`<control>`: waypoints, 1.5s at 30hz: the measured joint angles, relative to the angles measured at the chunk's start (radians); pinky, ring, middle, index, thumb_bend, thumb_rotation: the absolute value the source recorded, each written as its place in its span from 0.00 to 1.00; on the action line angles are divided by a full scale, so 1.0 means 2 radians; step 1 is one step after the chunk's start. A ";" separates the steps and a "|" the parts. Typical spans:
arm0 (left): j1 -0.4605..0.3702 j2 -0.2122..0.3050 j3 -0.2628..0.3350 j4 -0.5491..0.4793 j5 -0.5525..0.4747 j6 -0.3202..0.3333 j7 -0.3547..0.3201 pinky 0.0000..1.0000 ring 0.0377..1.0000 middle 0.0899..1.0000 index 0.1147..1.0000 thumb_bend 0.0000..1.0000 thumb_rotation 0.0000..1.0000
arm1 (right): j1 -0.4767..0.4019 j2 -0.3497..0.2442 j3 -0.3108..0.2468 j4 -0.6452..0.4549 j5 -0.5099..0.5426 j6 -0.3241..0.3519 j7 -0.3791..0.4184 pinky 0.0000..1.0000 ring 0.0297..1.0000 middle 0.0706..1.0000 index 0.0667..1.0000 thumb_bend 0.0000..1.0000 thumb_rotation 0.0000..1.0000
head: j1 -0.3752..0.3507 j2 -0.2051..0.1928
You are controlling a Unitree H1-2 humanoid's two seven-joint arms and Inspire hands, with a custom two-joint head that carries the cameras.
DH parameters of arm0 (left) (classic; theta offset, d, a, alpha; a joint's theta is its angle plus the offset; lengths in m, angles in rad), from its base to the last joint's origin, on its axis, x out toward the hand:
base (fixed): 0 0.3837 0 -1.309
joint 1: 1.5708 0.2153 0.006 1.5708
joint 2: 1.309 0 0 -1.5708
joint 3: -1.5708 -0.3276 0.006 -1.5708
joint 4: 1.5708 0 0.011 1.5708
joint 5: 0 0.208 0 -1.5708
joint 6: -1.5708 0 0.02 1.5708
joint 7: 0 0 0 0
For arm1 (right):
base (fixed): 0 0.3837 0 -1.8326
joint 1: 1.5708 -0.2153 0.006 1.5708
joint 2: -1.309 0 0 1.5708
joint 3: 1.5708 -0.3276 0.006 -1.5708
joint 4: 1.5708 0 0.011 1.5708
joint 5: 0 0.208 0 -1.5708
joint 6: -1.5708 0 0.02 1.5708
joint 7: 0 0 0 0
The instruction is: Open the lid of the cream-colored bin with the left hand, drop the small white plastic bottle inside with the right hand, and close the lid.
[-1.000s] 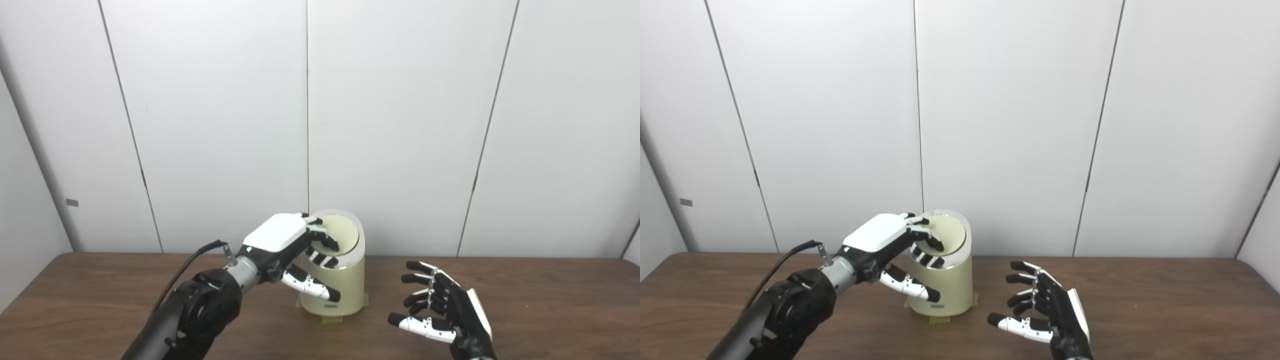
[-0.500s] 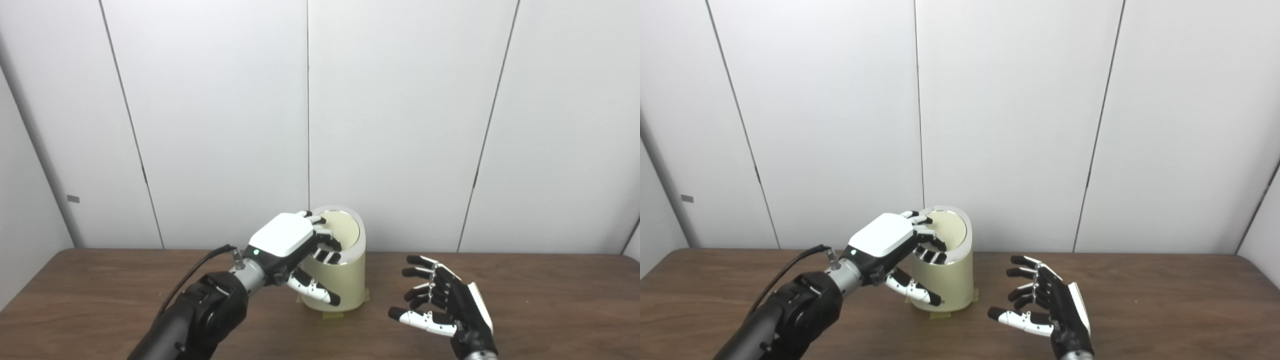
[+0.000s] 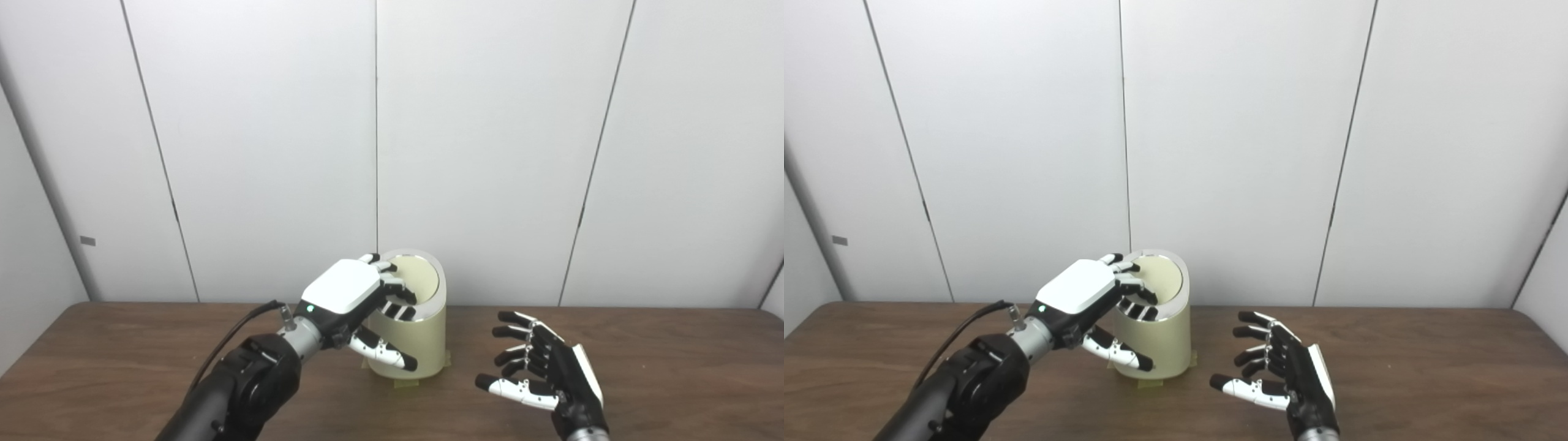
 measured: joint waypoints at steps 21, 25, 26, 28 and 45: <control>0.162 -0.089 0.180 -0.089 -0.262 0.018 0.080 0.73 0.80 0.82 0.83 0.72 0.32 | 0.001 -0.005 -0.002 0.001 0.003 0.000 0.000 0.41 0.50 0.64 0.70 0.75 0.08 | 0.008 0.002; 0.192 -0.093 0.200 -0.098 -0.306 0.020 0.082 0.67 0.75 0.78 0.81 0.70 0.30 | 0.003 -0.007 -0.003 -0.001 0.004 0.002 0.001 0.41 0.51 0.64 0.70 0.76 0.11 | 0.009 0.005; 0.198 -0.095 0.203 -0.098 -0.315 0.021 0.083 0.65 0.73 0.76 0.81 0.70 0.31 | 0.004 -0.007 -0.003 -0.002 0.005 0.003 0.002 0.41 0.50 0.64 0.70 0.76 0.12 | 0.010 0.006; 0.208 -0.099 0.206 -0.098 -0.326 0.023 0.084 0.61 0.69 0.72 0.78 0.69 0.30 | 0.006 -0.008 -0.003 -0.004 0.006 0.003 0.003 0.41 0.50 0.64 0.71 0.76 0.13 | 0.011 0.009; 0.219 -0.108 0.210 -0.053 -0.343 0.029 0.100 0.52 0.61 0.66 0.76 0.69 0.25 | 0.022 -0.020 -0.006 -0.016 0.004 0.004 0.004 0.52 0.57 0.70 0.70 0.77 0.16 | 0.010 0.018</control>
